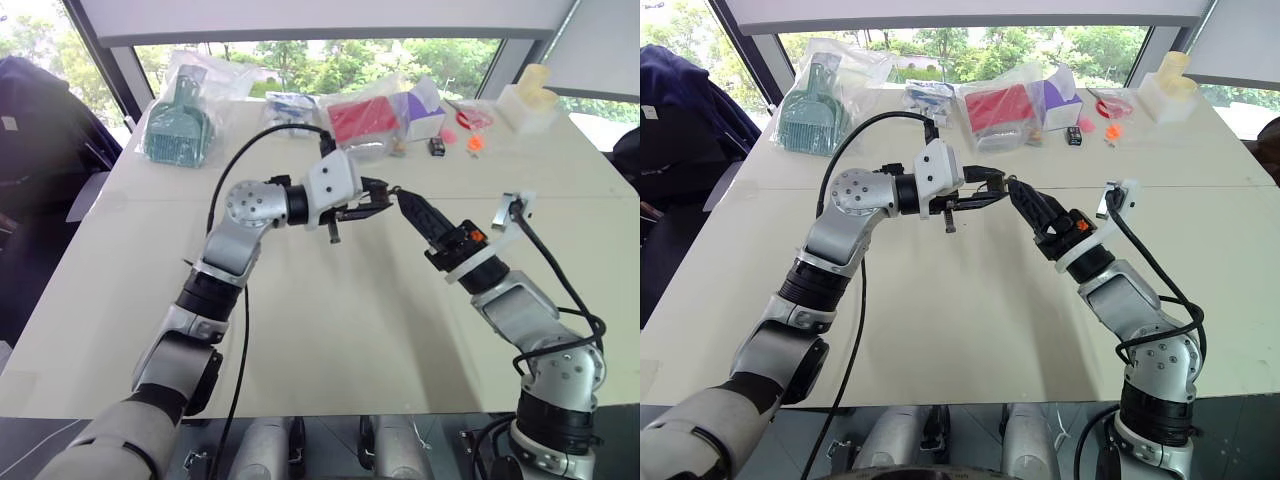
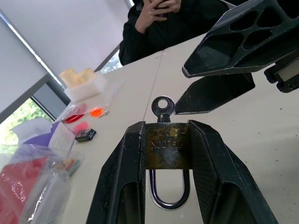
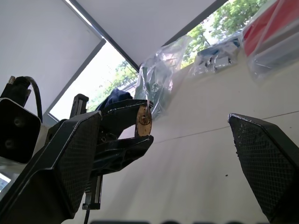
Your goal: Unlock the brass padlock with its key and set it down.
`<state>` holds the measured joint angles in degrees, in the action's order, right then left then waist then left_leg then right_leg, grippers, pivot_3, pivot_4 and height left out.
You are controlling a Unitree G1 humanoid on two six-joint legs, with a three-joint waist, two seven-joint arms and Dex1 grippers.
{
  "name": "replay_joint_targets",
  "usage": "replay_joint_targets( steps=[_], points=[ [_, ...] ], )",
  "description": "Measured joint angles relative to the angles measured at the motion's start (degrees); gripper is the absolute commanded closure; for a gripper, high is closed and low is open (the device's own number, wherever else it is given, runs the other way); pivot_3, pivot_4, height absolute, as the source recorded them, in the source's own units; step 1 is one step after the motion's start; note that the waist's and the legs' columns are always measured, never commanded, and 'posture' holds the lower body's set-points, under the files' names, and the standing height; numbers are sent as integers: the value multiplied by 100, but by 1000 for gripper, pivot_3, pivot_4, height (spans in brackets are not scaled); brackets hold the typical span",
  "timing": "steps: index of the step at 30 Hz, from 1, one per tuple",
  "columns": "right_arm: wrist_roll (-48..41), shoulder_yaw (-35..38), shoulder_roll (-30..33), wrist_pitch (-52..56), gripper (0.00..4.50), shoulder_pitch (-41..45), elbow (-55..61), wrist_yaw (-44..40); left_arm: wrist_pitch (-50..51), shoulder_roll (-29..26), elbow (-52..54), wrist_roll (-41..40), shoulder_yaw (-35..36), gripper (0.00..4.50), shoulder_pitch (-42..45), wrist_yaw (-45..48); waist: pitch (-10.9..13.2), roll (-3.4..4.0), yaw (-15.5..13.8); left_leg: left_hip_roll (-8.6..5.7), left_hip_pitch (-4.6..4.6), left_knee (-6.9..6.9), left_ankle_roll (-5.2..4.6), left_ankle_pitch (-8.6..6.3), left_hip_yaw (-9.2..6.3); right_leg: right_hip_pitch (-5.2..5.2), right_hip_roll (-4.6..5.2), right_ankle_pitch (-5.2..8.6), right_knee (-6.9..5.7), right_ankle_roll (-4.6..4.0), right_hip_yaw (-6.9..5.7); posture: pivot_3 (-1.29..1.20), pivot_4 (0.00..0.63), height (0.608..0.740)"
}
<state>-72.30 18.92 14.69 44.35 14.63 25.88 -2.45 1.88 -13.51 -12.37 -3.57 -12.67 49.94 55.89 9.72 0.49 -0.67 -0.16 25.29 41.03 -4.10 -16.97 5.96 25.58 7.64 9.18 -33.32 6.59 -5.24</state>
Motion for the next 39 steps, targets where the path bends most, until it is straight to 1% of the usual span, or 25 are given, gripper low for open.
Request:
replay_joint_targets(
  steps=[3,6,7,13,19,22,25,27,29,34,39],
  points=[
    [0,-78,0,-51,2361,82,-97,-5,0,11,104,-42,-10,3732,-8,13,0,0,0,0,0,0,0,0,0,0,0,0,0,0,0,0,150,735],
    [-14,-145,0,-98,4048,193,-145,-56,1,10,156,-44,-66,3732,-25,23,0,1,1,0,-2,0,0,0,0,-3,-1,0,0,0,0,0,150,735],
    [-26,-179,0,-98,4421,211,-148,-77,1,5,156,-41,-86,3732,-39,22,0,1,2,0,-3,0,0,0,0,-3,-1,0,0,0,0,0,150,735],
    [-48,-277,-6,-159,4421,258,-244,-96,-40,-64,166,-13,-155,3732,-54,-5,0,1,1,0,-3,0,0,0,0,-5,-1,0,1,0,0,0,150,735],
    [-121,-309,-197,-329,4421,270,-245,51,-750,-103,116,371,-236,3732,-54,-364,0,1,-1,0,-3,0,1,1,0,-5,-1,0,0,1,0,0,150,735],
    [-237,-313,-365,-419,4421,321,-250,232,-1302,-130,52,715,-285,3732,-59,-652,0,1,3,1,-4,-1,2,1,0,-4,0,0,1,1,0,0,150,735],
    [-477,-317,-785,-587,4421,383,-278,605,-2108,-217,-141,1248,-360,3732,-60,-1159,-1,2,4,1,-6,-4,7,4,0,-4,-1,-1,0,1,0,0,150,735],
    [-673,-315,-1047,-731,4421,449,-310,905,-2501,-216,-306,1553,-378,3732,-60,-1537,-1,2,-3,1,-6,-5,31,18,1,-5,0,-1,0,1,0,0,150,735],
    [-800,-319,-1216,-846,4421,510,-316,1148,-2856,-247,-460,1846,-387,3732,-58,-1895,-1,3,-3,0,-6,-4,34,20,1,-5,1,-1,1,1,0,0,150,735],
    [-1023,-373,-1400,-1038,4421,582,-313,1567,-3422,-313,-639,2572,-450,3732,-57,-2665,-1,3,10,1,-6,-9,34,20,3,-4,0,-1,0,2,0,0,150,735],
    [-1239,-463,-1515,-1147,4421,585,-316,1967,-3857,-455,-854,3053,-530,3732,-20,-3116,-1,3,11,2,-6,-10,33,19,4,-3,0,-1,0,2,0,0,150,735]
  ],
)
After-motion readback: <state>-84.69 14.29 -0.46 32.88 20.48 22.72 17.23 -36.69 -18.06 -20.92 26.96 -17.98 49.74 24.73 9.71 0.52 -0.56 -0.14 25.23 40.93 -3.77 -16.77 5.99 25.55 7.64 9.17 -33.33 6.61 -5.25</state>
